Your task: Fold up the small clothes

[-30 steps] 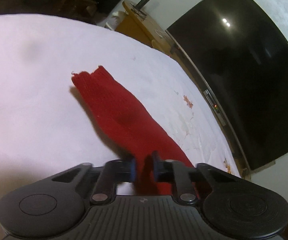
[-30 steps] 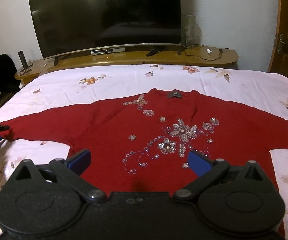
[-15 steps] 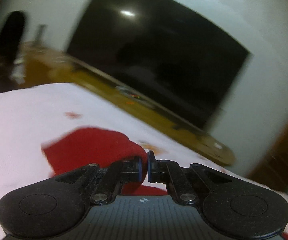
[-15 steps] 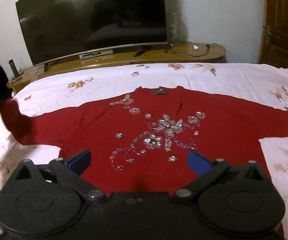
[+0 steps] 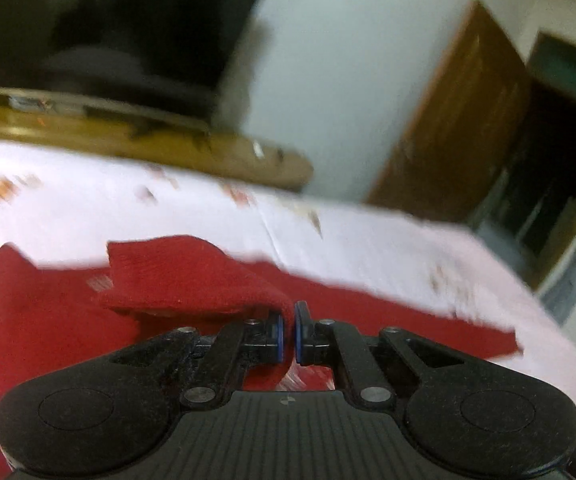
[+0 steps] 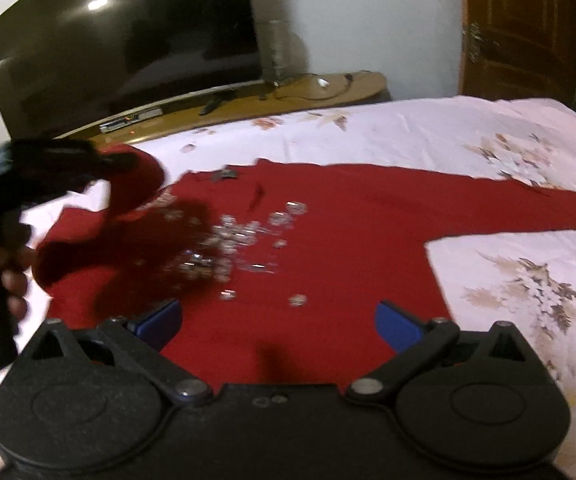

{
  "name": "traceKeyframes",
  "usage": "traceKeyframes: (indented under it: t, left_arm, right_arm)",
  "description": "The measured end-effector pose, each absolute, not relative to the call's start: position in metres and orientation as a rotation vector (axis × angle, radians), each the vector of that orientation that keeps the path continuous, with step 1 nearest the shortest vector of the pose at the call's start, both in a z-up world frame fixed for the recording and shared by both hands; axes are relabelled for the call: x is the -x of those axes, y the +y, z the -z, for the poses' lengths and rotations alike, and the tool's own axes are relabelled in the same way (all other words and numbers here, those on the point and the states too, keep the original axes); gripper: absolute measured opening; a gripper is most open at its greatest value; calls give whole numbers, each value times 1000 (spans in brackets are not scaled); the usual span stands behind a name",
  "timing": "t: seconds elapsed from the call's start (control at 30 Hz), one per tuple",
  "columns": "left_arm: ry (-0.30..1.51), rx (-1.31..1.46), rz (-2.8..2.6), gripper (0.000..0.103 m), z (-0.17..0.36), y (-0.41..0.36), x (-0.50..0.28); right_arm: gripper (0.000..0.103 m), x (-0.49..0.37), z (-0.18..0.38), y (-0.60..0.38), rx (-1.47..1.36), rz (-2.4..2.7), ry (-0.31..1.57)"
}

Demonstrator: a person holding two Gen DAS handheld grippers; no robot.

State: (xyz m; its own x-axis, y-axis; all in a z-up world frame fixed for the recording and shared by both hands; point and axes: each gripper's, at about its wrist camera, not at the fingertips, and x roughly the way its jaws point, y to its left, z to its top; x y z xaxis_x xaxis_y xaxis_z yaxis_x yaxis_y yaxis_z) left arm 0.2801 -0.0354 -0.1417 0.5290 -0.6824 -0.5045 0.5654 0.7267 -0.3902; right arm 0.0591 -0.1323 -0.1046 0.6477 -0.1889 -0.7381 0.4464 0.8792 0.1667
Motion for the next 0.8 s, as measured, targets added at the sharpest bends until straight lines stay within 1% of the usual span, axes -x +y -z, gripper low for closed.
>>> traceKeyframes:
  t: [0.03,0.13,0.2,0.3,0.37,0.4,0.43,0.47,0.5,0.57,0.63,0.8]
  left_arm:
    - [746,152,753,5,149,-58,-271]
    - [861,91,747,6,165,-82,-264]
    - [875,94,743,6,164,-84,-257]
    - [837,108,749,7,148,-76,-243]
    - [823,142,753,13,137,-71,-242]
    - [815,157,750,28,132,-66,-240]
    - [801,160,744,47,128,-62,-235]
    - [775,160,720,54,123,-57,-235]
    - [746,163,702,58,122,-53,-235]
    - [719,154,695,58,113,-45,-234]
    - [720,146,672,58,112,-35,-235]
    - [755,143,513,58,133,11,-244]
  right_arm:
    - [103,-57,108,-140,-355,373,795]
    - [103,-55,118,-164,-374,380,820]
    - [103,-55,123,-178,-386,375,831]
    - [102,-60,128,-192,-393,356,837]
    - [102,-65,130,-197,-392,337,838]
    - [102,-68,131,-198,-390,328,840]
    - [102,-72,132,-199,-385,317,841]
    - [102,-76,133,-199,-376,305,843]
    - [102,-79,133,-198,-367,298,844]
    - [101,-87,135,-194,-342,273,850]
    - [97,-93,137,-190,-327,246,858]
    - [93,-112,146,-179,-299,178,887]
